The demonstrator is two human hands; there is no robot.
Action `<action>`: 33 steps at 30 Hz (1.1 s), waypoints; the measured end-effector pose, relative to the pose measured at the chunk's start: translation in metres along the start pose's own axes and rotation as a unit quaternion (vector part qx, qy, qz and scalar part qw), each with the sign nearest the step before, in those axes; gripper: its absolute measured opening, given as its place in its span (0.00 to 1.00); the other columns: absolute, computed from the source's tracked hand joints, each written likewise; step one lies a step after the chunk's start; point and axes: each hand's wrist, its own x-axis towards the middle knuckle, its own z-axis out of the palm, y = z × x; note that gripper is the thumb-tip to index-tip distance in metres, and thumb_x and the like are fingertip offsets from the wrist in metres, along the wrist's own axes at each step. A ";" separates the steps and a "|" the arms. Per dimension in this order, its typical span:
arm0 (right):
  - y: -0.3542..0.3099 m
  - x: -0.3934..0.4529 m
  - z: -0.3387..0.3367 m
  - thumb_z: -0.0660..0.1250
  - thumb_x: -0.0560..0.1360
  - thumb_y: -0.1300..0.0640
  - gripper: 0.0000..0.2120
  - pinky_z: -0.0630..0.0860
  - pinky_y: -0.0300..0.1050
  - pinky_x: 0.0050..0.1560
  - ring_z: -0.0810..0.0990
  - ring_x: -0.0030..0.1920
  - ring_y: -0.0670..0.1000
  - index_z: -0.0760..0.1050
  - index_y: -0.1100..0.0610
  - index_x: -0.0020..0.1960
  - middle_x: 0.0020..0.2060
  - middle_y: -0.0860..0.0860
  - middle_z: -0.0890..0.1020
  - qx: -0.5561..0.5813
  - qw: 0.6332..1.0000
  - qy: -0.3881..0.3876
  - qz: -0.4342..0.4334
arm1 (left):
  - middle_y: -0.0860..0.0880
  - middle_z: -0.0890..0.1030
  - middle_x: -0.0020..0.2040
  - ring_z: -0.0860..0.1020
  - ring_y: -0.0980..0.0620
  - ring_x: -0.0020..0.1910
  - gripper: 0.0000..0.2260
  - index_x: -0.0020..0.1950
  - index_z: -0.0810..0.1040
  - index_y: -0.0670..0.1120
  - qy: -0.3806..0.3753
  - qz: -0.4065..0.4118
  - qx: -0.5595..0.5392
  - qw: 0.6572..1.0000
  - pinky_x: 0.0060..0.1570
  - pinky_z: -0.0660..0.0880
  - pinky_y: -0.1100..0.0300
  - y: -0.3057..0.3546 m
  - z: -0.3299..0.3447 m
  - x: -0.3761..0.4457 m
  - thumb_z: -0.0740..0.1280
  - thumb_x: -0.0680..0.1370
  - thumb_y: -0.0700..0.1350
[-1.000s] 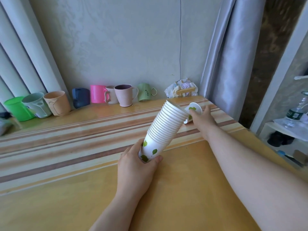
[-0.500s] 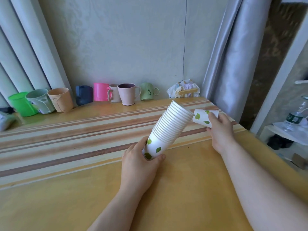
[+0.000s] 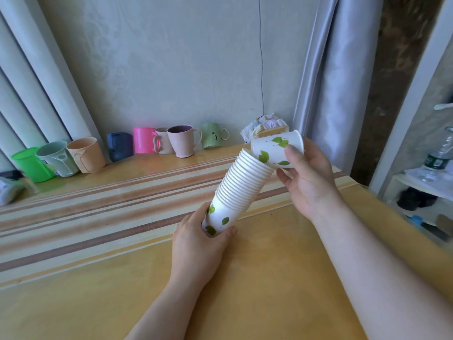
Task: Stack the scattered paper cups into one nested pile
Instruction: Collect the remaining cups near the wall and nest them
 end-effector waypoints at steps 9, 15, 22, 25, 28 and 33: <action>0.006 -0.003 0.005 0.74 0.75 0.53 0.21 0.71 0.57 0.63 0.82 0.61 0.51 0.81 0.44 0.67 0.60 0.50 0.85 -0.030 0.998 -0.053 -0.007 | 0.63 0.82 0.52 0.78 0.55 0.56 0.30 0.72 0.78 0.65 0.004 0.004 0.003 1.000 0.54 0.76 0.54 0.002 -0.002 -0.002 0.80 0.71 0.58; 0.009 -0.001 0.005 0.76 0.73 0.55 0.37 0.73 0.58 0.66 0.82 0.65 0.53 0.68 0.45 0.80 0.71 0.56 0.81 -0.007 0.999 -0.047 -0.004 | 0.64 0.82 0.52 0.79 0.55 0.56 0.29 0.71 0.78 0.65 0.002 0.007 0.015 1.000 0.54 0.77 0.53 0.003 -0.001 -0.002 0.80 0.71 0.57; 0.003 0.000 0.001 0.74 0.72 0.70 0.37 0.81 0.39 0.50 0.86 0.50 0.45 0.72 0.33 0.65 0.53 0.48 0.88 -0.033 0.997 -0.033 -0.063 | 0.65 0.81 0.51 0.76 0.57 0.57 0.28 0.71 0.78 0.64 0.000 0.006 0.021 1.000 0.50 0.72 0.59 0.004 0.001 -0.002 0.81 0.71 0.55; 0.007 0.001 -0.003 0.76 0.74 0.72 0.44 0.82 0.40 0.52 0.87 0.55 0.44 0.64 0.40 0.78 0.54 0.42 0.89 -0.051 0.994 -0.069 -0.062 | 0.66 0.81 0.51 0.76 0.59 0.55 0.28 0.70 0.78 0.65 0.001 0.011 0.022 1.000 0.48 0.70 0.65 0.006 0.000 -0.004 0.81 0.71 0.55; 0.016 0.000 0.000 0.87 0.66 0.55 0.60 0.82 0.45 0.58 0.85 0.65 0.51 0.54 0.44 0.87 0.64 0.51 0.87 -0.052 0.993 -0.103 -0.010 | 0.67 0.80 0.49 0.77 0.61 0.54 0.26 0.67 0.78 0.66 0.001 0.006 0.019 1.000 0.48 0.72 0.62 0.008 -0.002 -0.006 0.81 0.72 0.54; 0.034 -0.010 0.011 0.88 0.63 0.46 0.50 0.80 0.63 0.64 0.81 0.67 0.65 0.68 0.54 0.78 0.63 0.60 0.83 -0.092 0.979 -0.173 0.057 | 0.65 0.84 0.49 0.81 0.59 0.52 0.24 0.60 0.74 0.72 -0.010 -0.015 0.001 1.000 0.52 0.79 0.53 0.011 -0.007 -0.005 0.81 0.72 0.55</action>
